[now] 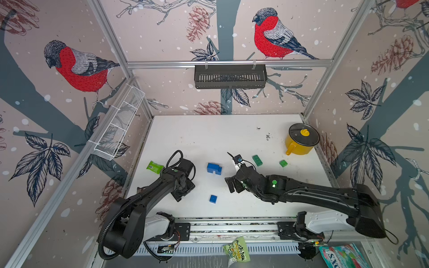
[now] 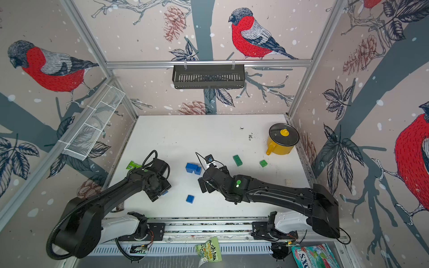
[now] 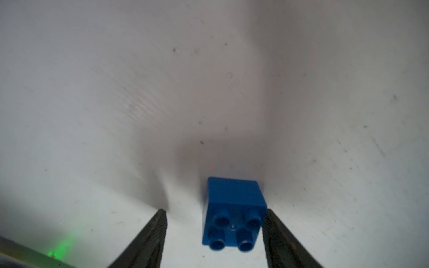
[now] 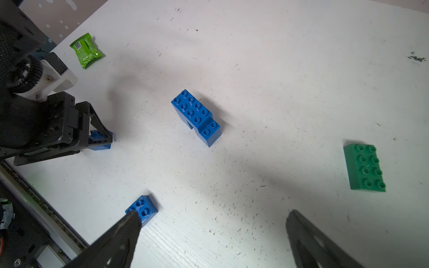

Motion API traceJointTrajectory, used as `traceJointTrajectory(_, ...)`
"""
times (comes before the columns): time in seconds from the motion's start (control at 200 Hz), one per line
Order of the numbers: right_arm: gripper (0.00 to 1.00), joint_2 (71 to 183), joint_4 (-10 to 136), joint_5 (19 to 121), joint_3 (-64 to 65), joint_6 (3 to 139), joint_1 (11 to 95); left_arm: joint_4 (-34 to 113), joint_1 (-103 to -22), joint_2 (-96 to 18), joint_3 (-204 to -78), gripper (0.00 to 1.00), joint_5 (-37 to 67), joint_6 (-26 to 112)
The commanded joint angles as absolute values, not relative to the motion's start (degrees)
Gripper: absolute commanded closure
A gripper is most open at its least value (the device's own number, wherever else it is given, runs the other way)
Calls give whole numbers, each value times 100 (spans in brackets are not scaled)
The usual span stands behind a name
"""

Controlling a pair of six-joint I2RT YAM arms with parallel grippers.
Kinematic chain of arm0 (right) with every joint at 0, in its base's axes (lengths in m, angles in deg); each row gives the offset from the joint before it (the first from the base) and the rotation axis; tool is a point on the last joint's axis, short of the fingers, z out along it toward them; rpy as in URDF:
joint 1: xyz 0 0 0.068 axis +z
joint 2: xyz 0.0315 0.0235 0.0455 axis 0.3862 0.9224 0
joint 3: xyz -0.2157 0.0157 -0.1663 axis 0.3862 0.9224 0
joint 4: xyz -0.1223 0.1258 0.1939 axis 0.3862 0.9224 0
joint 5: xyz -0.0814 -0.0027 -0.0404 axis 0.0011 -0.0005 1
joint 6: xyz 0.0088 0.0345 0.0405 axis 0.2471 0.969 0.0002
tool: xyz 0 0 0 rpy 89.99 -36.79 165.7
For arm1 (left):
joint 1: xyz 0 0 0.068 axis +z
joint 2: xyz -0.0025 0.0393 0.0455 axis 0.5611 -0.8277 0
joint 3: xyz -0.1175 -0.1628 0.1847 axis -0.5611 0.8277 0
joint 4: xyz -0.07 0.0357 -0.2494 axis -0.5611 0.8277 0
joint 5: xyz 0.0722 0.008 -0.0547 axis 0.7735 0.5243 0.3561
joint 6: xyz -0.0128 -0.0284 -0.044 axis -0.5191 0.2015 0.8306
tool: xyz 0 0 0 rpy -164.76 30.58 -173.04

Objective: Assemble the letter h with lego
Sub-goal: Pick up the lego brick from the center of the board.

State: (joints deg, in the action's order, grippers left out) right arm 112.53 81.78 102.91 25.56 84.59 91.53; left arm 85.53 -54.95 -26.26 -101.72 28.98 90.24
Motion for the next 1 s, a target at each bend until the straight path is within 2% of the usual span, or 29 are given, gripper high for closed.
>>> traceJointTrajectory(0.0, 1, 11231, 8040, 10261, 2547, 8448, 9172, 8552, -5479, -2706, -10212, 34, 3002, 8798)
traceJointTrajectory(0.51, 1, 11240, 7947, 10218, 2556, 8413, 9232, 8398, -5479, -3165, -10417, 37, 2782, 8339)
traceJointTrajectory(0.995, 1, 11298, 7912, 10207, 2589, 8404, 9268, 8580, -5479, -3024, -10482, 38, 2937, 8347)
